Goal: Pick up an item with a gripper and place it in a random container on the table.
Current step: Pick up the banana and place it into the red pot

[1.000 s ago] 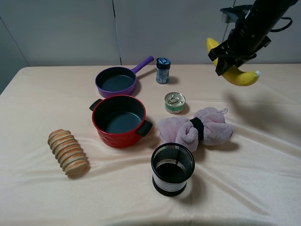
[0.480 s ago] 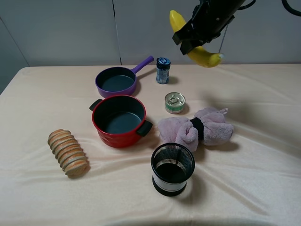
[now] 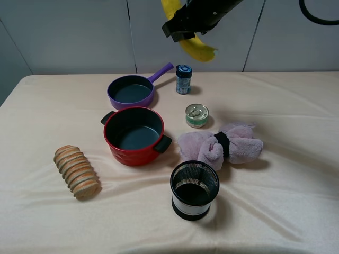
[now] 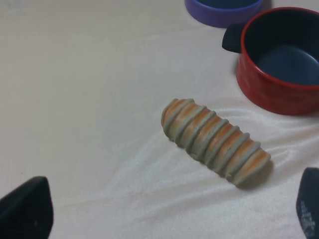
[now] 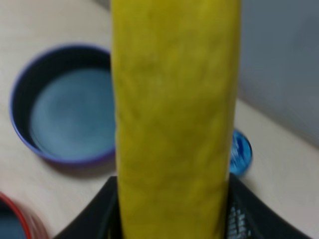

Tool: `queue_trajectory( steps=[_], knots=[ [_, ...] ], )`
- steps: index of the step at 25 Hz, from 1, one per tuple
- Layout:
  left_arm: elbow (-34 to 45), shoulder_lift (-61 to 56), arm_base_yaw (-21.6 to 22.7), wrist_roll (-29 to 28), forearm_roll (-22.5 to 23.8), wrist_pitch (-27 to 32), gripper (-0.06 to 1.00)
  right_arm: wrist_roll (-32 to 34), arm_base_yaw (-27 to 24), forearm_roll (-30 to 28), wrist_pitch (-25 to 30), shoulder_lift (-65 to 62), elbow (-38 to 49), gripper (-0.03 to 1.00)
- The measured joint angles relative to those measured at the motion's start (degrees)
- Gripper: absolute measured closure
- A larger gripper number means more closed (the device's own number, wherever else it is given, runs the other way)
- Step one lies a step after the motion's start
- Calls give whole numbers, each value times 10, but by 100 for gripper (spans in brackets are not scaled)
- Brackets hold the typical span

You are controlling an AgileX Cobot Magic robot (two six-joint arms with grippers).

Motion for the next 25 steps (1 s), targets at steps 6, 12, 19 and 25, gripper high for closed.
queue_trajectory(
  steps=[6, 12, 19, 25],
  knots=[
    [0, 0, 0, 0, 0, 0, -5, 0, 37, 29, -21, 0, 0, 67],
    [0, 0, 0, 0, 0, 0, -5, 1, 87, 44, -33, 0, 0, 67],
    [0, 0, 0, 0, 0, 0, -5, 2, 146, 55, -51, 28, 0, 67],
    [0, 0, 0, 0, 0, 0, -5, 2, 185, 68, -72, 61, 0, 67]
  ],
)
